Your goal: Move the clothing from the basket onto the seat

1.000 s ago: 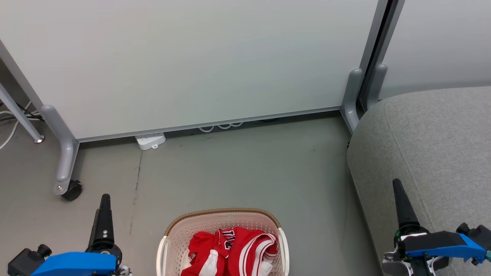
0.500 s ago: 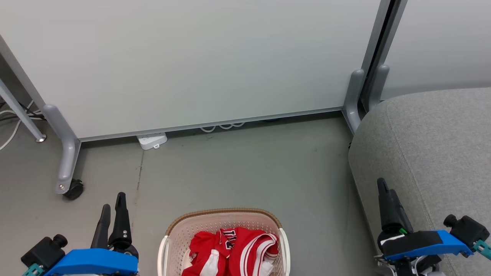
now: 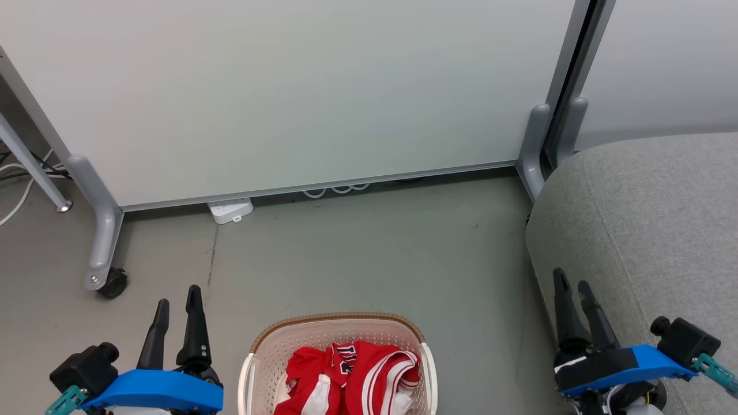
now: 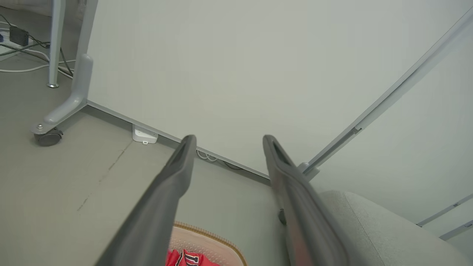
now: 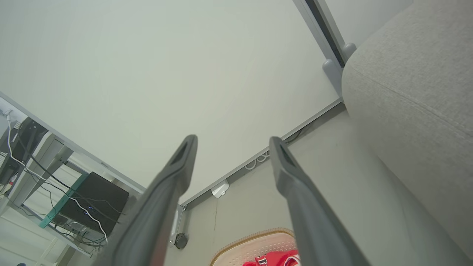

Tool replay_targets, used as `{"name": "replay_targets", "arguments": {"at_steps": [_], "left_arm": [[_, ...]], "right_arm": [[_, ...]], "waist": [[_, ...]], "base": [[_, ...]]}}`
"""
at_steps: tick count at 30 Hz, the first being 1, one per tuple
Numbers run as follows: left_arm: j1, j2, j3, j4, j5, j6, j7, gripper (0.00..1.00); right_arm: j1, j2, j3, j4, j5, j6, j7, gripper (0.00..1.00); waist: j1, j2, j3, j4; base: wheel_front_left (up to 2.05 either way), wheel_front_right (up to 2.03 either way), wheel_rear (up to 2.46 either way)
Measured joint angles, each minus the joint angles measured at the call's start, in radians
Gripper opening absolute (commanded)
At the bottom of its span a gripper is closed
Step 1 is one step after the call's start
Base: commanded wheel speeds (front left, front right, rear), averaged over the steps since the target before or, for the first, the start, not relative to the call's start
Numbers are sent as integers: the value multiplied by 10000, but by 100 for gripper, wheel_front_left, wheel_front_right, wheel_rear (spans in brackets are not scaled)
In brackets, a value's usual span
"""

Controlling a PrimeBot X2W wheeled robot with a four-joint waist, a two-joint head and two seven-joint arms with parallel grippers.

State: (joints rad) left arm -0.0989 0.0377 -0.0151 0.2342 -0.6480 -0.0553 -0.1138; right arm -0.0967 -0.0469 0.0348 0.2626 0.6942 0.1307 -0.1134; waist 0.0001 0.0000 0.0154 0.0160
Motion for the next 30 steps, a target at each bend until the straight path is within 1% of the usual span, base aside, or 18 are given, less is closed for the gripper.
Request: {"name": "replay_targets", "arguments": {"at_steps": [12,30], "left_arm": [[-28,21,-198,42,1381,40,-320,100],[-79,56,-424,109,3080,102,-744,100]], "right_arm": [[-81,-2,180,165,-1335,0,-314,100],[-210,-4,416,330,-3129,0,-757,100]], "waist": [[0,0,-4,28],[0,0,-9,25]], "base": [[0,0,0],[0,0,0]]}}
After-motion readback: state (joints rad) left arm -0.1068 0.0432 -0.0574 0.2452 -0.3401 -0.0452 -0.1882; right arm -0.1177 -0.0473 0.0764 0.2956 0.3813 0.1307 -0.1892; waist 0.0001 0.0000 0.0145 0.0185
